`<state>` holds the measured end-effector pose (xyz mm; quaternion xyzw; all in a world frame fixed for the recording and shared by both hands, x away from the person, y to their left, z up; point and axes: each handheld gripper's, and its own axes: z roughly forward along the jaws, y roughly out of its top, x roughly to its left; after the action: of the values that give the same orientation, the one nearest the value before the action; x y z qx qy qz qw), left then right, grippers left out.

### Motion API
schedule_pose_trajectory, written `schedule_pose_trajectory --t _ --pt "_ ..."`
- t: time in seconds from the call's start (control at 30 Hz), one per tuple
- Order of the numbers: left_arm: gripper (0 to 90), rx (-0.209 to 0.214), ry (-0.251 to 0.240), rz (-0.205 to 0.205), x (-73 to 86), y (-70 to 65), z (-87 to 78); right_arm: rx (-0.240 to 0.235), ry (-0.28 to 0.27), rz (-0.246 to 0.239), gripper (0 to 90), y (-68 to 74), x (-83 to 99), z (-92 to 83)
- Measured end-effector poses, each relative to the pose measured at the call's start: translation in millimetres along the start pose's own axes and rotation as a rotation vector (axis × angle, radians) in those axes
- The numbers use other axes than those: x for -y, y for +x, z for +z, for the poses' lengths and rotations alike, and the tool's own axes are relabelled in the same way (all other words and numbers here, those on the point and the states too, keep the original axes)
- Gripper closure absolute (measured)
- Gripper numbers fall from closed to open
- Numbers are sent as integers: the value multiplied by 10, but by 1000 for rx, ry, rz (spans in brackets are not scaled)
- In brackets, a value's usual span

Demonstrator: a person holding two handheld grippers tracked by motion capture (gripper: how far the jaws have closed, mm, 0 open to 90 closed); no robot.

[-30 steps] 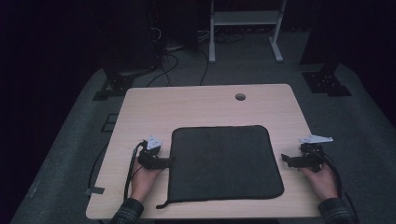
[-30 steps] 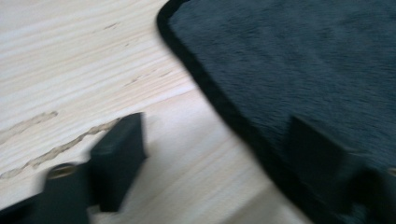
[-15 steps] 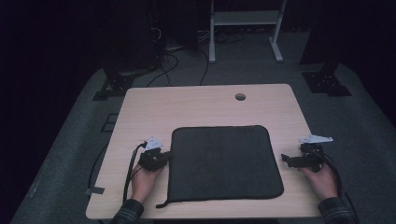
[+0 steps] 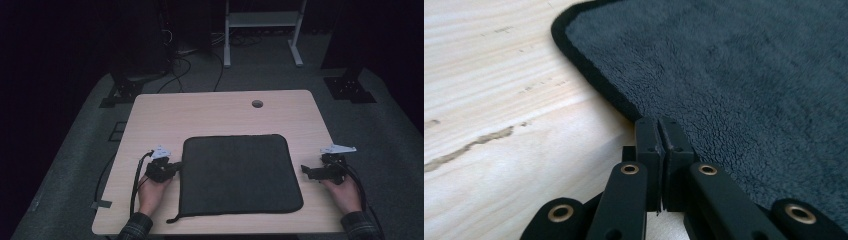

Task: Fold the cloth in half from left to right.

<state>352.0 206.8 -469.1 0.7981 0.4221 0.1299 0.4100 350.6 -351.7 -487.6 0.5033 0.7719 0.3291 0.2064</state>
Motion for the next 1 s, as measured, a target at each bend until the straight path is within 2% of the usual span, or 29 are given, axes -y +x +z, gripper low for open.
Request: schedule_pose_trajectory --t 0.03,0.33,0.57,0.8,0.9,1.0 --pt "887 0 4 8 -4 21 -22 0 0 -1 19 0 0 0" --pt "887 -14 -24 -57 26 240 -217 -2 0 -3 19 1 0 0" --pt "886 -49 -30 -83 45 433 -391 -3 0 -3 19 2 1 -1" --pt "887 -84 -44 -138 121 646 -570 -3 0 -4 19 2 1 0" --pt "886 -64 -69 -156 132 679 -615 -3 0 -4 19 2 1 0" --pt "886 -38 -94 -159 104 659 -637 -3 0 -4 19 2 0 0"
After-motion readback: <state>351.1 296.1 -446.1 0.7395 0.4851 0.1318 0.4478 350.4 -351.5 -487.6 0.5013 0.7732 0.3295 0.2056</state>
